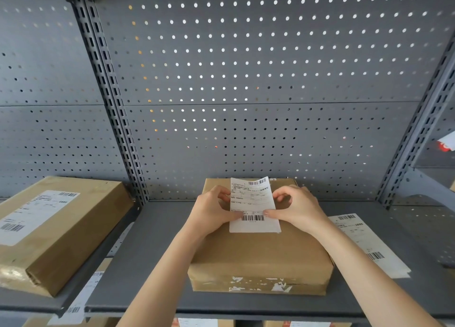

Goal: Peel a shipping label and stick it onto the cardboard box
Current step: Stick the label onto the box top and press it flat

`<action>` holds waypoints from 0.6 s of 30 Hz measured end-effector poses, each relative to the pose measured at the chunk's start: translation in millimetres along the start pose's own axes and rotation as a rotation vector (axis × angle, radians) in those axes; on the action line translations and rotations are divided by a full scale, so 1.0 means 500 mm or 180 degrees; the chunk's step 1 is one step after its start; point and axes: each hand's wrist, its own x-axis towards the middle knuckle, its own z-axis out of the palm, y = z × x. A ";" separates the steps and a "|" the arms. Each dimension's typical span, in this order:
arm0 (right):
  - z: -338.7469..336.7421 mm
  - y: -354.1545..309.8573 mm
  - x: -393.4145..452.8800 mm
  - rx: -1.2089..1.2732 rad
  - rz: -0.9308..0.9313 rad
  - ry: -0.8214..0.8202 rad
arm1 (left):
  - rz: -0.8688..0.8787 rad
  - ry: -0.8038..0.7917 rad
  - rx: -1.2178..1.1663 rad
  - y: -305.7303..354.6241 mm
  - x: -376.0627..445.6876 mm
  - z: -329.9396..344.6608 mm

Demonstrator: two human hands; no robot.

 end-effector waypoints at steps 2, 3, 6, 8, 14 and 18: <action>-0.001 0.000 0.002 -0.0008 -0.0003 -0.0023 | 0.0003 -0.0033 0.0015 0.000 0.002 0.000; -0.001 0.000 0.002 -0.0014 -0.0008 -0.0029 | 0.0004 -0.0040 0.0020 0.000 0.004 -0.001; 0.001 0.000 0.006 -0.0006 -0.0005 -0.0001 | -0.0004 -0.0013 0.0018 0.002 0.008 -0.001; 0.002 0.002 0.009 0.0014 0.0000 0.0038 | -0.0004 0.0031 0.0018 0.002 0.011 -0.001; 0.005 0.003 0.019 0.0010 -0.0003 0.0061 | -0.0049 0.0048 0.0010 -0.002 0.021 0.002; 0.007 0.005 0.026 0.0030 0.0011 0.0076 | -0.0087 0.0040 0.0052 -0.005 0.029 0.003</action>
